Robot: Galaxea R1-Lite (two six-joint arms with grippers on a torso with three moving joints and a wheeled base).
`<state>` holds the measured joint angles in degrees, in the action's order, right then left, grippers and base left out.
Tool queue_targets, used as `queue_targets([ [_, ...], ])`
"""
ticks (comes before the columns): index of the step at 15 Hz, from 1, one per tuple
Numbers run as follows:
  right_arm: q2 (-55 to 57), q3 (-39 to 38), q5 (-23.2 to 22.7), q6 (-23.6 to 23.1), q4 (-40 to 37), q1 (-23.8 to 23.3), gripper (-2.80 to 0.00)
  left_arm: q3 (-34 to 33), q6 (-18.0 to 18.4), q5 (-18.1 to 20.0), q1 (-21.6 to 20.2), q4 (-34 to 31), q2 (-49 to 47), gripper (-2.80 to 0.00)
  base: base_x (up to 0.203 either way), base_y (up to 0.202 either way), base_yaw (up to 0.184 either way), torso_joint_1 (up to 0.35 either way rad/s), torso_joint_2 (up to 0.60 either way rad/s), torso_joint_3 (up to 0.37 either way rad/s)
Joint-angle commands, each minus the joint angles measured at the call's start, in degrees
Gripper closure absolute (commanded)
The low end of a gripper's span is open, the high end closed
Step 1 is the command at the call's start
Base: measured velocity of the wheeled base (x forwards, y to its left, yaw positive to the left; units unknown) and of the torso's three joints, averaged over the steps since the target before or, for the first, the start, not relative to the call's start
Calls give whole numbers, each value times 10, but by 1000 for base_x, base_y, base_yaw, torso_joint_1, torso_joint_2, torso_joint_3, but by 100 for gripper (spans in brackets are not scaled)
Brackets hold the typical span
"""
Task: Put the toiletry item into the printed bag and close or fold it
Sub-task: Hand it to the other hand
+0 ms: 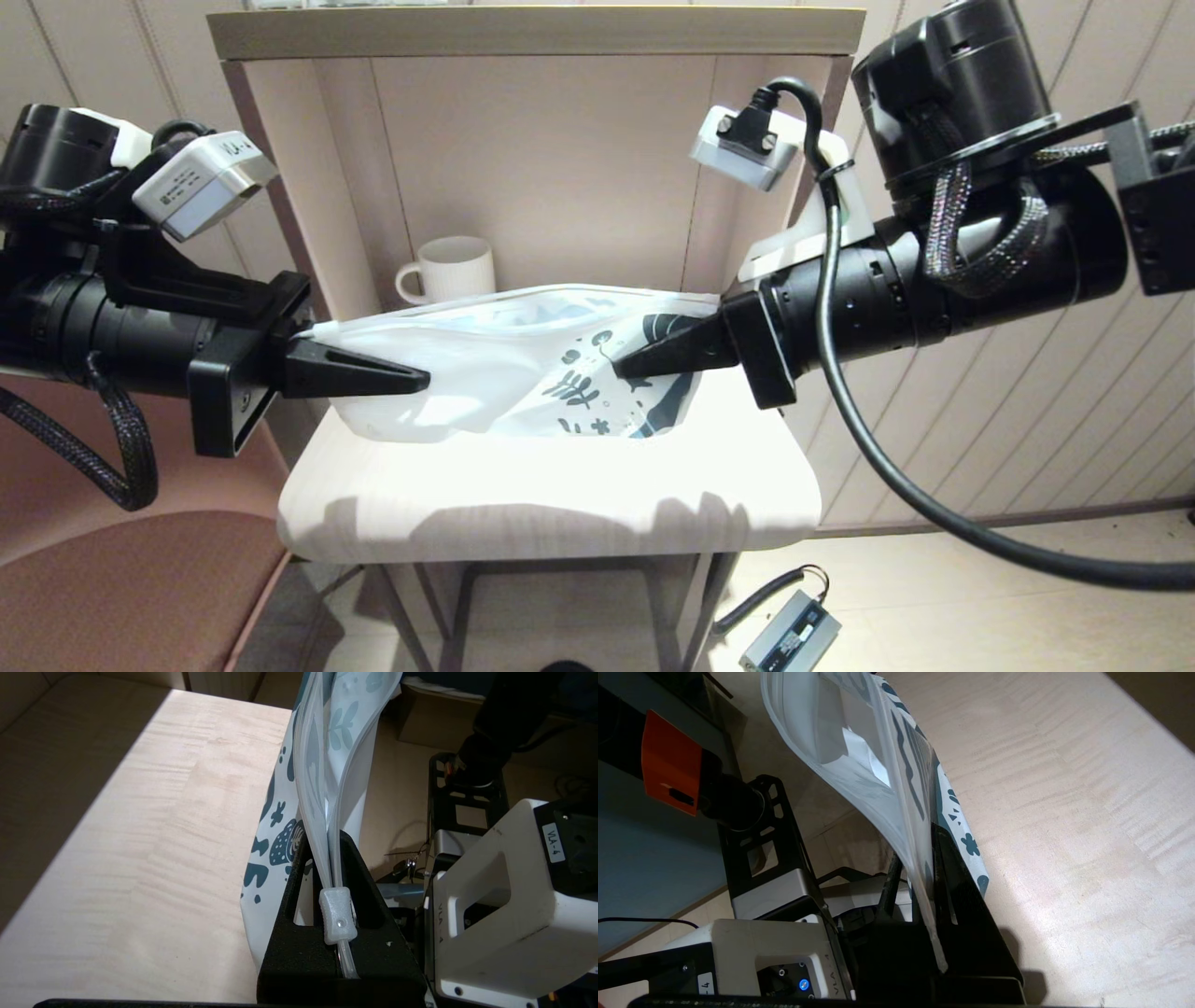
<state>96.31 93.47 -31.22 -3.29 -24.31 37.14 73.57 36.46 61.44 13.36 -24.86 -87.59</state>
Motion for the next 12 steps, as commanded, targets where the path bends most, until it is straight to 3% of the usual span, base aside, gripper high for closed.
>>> queue_targets([
  [1,-1,-1,-2,-1,-1,-2,0,-6,4,3,0,0,3,0,0,0,0,0,0,0],
  [12,-9,-7,0,-17,-3,-1,0,-12,0,11,0,0,1,0,0,0,0,0,0,0],
])
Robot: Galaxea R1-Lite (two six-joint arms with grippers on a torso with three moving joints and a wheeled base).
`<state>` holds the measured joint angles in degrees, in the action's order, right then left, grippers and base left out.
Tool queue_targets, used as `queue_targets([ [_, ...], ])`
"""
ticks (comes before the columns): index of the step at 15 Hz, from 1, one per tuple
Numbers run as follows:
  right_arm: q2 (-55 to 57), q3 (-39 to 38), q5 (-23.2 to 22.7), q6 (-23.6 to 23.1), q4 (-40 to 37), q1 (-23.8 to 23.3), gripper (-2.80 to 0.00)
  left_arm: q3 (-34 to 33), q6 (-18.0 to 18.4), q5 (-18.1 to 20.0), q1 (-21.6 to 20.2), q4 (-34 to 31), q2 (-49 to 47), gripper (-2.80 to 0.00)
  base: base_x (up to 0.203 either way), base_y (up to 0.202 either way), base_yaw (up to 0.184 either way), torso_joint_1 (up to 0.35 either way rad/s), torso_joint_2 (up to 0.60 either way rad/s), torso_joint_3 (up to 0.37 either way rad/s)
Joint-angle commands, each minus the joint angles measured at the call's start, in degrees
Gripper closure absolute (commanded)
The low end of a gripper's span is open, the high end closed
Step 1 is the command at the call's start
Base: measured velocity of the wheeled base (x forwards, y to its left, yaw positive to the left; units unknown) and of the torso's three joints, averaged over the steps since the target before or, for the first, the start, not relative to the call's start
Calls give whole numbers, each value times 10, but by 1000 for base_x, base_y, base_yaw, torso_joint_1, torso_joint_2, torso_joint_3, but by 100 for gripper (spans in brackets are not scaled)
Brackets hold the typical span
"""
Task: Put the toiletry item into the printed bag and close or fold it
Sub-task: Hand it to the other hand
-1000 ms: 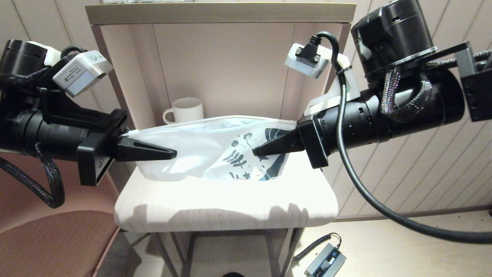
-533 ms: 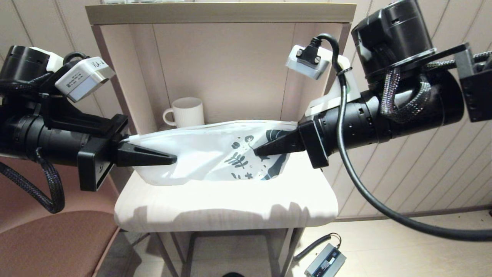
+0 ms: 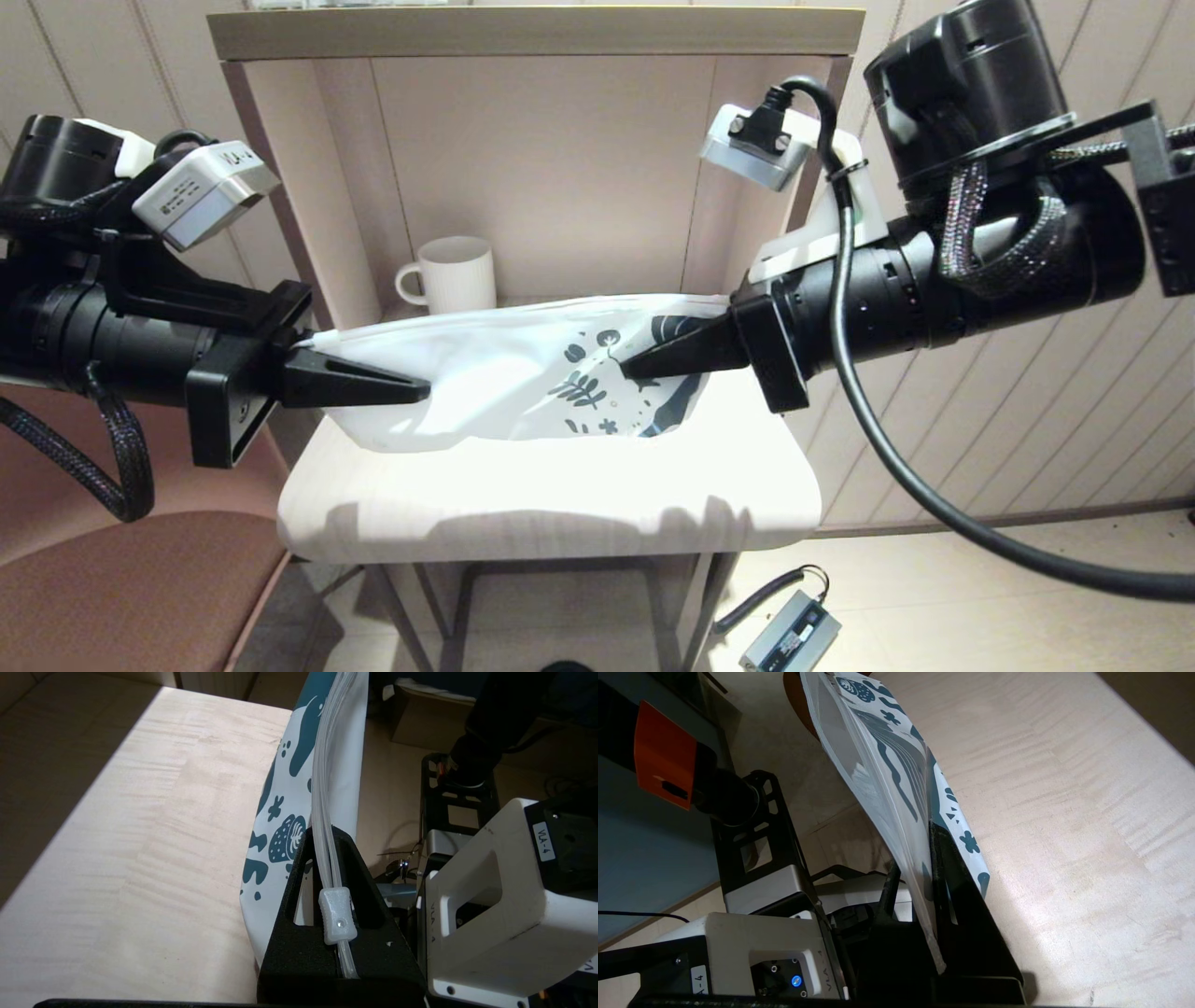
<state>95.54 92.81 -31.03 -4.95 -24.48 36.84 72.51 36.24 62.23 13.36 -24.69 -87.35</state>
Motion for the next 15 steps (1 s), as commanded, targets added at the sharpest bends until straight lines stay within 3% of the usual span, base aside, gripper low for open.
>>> queue_targets([
  [1,-1,-1,-2,-1,-1,2,0,-1,2,3,0,-1,-2,0,0,0,0,0,0,0],
  [8,1,-11,7,-15,0,3,0,-1,3,2,0,-2,1,0,0,0,0,0,0,0],
  [9,1,-14,11,-16,1,3,-280,-1,3,2,0,-2,2,0,0,0,0,0,0,0],
  [15,-28,-13,22,-33,0,3,-280,-11,7,1,0,-1,-3,0,0,0,0,0,0,0],
])
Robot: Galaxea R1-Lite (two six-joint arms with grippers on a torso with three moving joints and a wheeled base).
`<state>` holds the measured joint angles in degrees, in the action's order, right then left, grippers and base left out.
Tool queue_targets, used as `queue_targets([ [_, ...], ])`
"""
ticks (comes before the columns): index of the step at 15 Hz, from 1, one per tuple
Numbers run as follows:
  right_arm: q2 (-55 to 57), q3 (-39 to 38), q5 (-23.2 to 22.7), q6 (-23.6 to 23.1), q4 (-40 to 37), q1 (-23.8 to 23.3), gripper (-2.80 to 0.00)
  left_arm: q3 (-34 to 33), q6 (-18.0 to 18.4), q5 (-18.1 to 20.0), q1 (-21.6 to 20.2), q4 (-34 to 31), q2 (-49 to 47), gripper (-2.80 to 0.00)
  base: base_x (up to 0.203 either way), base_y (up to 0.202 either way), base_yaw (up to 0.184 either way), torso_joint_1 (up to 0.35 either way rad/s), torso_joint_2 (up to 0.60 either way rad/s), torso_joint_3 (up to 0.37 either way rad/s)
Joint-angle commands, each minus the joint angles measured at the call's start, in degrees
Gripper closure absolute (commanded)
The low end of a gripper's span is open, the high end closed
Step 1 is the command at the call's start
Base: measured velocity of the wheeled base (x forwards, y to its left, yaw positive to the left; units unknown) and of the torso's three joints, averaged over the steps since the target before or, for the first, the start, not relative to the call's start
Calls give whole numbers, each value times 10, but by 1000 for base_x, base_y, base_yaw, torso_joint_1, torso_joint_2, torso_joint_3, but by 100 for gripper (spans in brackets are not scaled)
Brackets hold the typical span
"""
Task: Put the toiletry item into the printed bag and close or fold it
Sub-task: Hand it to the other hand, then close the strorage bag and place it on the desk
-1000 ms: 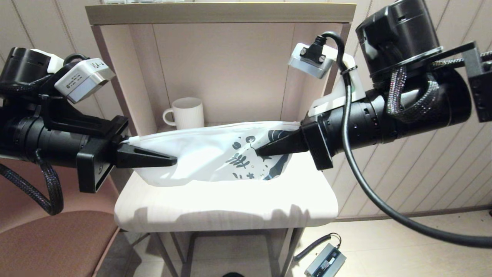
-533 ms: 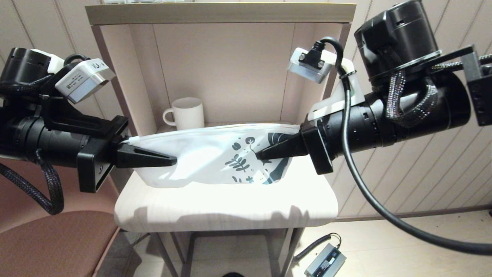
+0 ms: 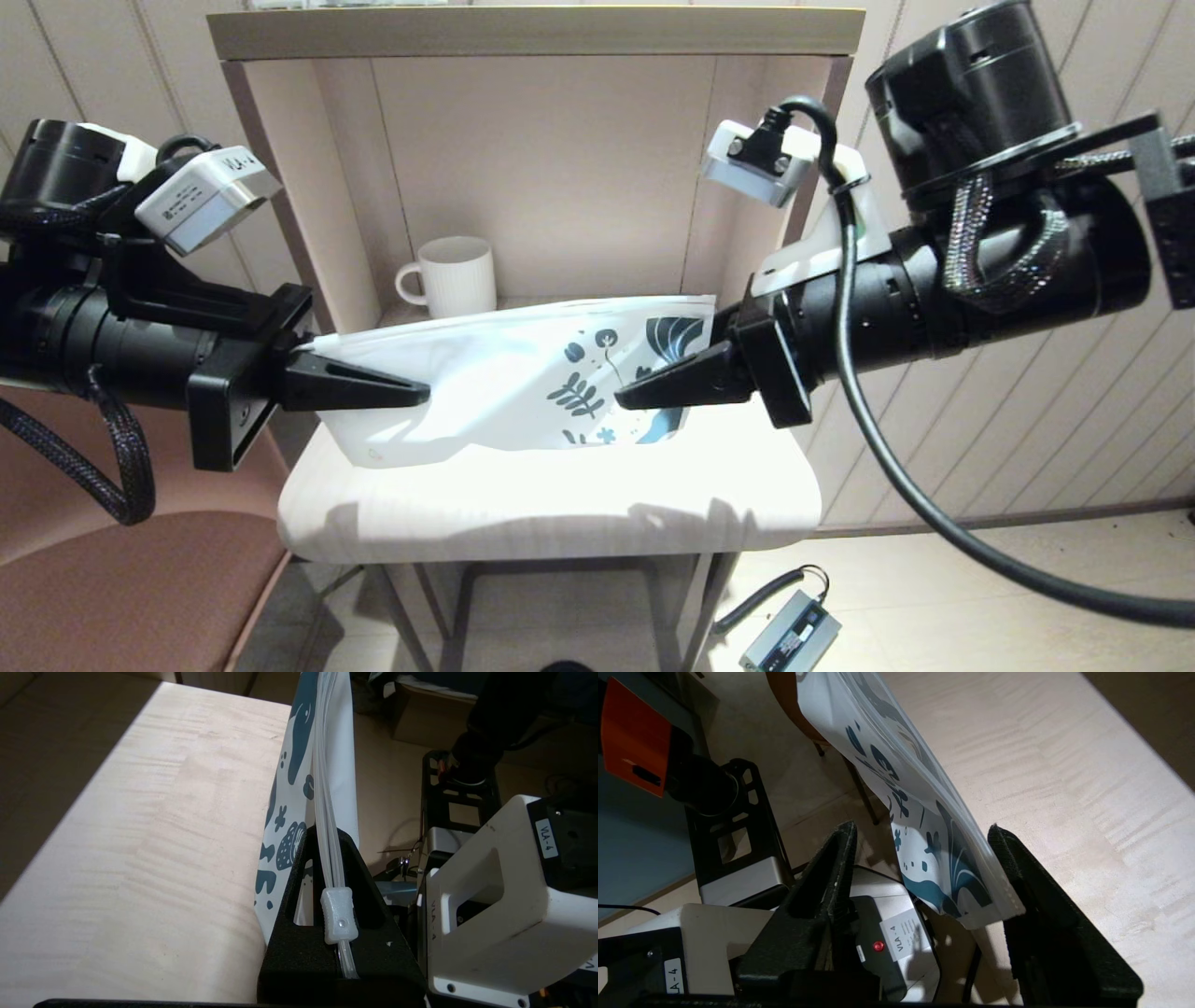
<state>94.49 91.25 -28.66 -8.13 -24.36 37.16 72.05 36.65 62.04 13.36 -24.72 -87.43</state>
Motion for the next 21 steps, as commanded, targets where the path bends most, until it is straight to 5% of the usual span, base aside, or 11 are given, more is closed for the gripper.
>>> queue_targets([
  [1,-22,13,-2,0,-1,-2,-280,-13,4,3,0,-1,-3,0,0,0,0,0,0,0],
  [7,-5,127,1,3,-66,17,-280,-22,11,8,45,-6,-20,0,0,0,0,0,0,0],
  [8,9,145,22,2,-86,30,0,-19,11,8,48,-5,-23,0,0,0,0,0,0,0],
  [10,32,172,55,-1,-94,52,0,-14,11,10,55,-4,-28,0,0,0,0,0,0,0],
  [17,79,196,57,-19,-102,87,0,-8,9,29,56,-2,-33,0,0,0,0,0,0,0],
  [18,78,185,57,-32,-100,91,-280,-8,10,29,61,-2,-33,0,0,0,0,0,0,0],
  [20,81,191,57,-43,-101,108,-280,-10,10,29,72,-2,-32,0,0,0,0,0,0,0],
  [21,87,192,57,-45,-100,116,0,-11,10,28,77,-2,-32,0,0,0,0,0,0,0],
])
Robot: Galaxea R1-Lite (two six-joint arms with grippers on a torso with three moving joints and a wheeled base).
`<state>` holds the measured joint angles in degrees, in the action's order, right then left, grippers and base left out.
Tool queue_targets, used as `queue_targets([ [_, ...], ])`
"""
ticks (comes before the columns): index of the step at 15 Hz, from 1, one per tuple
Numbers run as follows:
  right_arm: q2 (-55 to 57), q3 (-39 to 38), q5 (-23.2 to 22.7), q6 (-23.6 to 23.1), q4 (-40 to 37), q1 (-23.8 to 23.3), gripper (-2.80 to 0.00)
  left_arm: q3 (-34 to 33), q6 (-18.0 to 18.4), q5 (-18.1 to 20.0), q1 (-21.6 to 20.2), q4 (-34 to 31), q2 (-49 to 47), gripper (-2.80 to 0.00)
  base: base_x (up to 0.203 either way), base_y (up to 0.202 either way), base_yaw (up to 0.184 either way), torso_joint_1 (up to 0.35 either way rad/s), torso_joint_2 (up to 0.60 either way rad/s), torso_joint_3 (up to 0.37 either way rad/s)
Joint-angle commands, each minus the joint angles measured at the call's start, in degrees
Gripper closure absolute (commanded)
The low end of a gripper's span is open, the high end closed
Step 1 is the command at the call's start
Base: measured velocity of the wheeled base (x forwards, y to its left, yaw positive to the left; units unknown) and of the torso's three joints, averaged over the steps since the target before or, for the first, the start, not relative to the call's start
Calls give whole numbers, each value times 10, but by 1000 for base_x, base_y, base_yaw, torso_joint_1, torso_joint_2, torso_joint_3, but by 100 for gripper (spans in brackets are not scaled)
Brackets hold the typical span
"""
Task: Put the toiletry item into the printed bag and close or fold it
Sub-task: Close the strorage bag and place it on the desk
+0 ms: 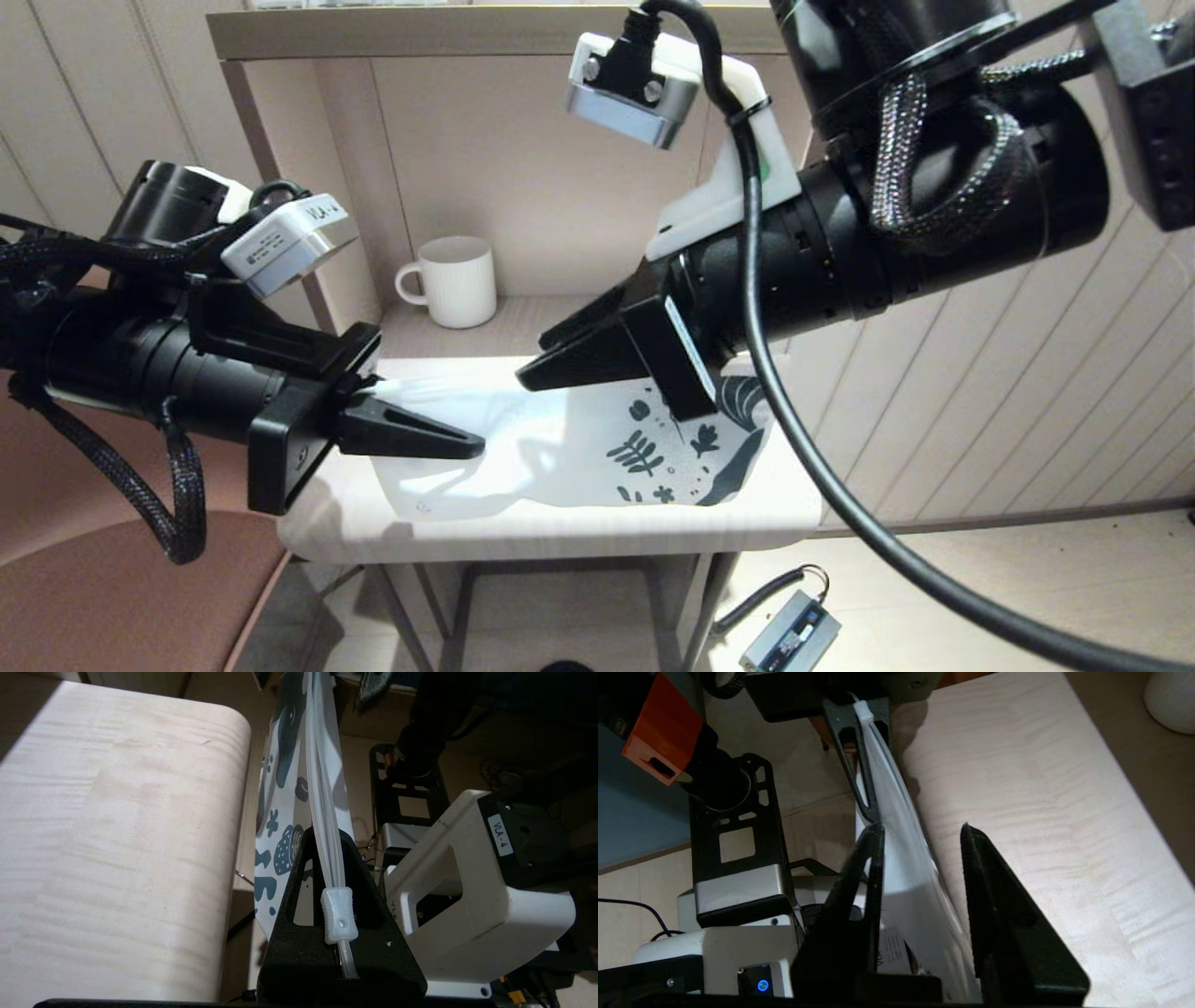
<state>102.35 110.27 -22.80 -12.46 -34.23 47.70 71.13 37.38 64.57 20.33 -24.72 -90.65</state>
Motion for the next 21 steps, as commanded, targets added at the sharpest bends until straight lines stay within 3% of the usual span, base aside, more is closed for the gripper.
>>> queue_targets([
  [1,17,3,-1,-2,2,17,0,-5,2,3,11,-2,1,0,0,0,0,0,0,0],
  [6,43,14,0,2,39,47,0,-14,2,5,12,-1,1,0,0,0,0,0,0,0],
  [15,28,12,22,5,45,45,0,-17,2,5,13,-1,1,0,0,0,0,0,0,0],
  [16,28,7,25,2,44,46,-47,-18,2,5,13,-1,0,0,0,0,0,0,0,0],
  [17,28,8,24,2,44,47,-280,-18,2,5,13,-2,0,0,0,0,0,0,0,0],
  [21,37,11,21,6,47,60,-280,-26,2,4,13,0,1,0,0,0,0,0,0,0],
])
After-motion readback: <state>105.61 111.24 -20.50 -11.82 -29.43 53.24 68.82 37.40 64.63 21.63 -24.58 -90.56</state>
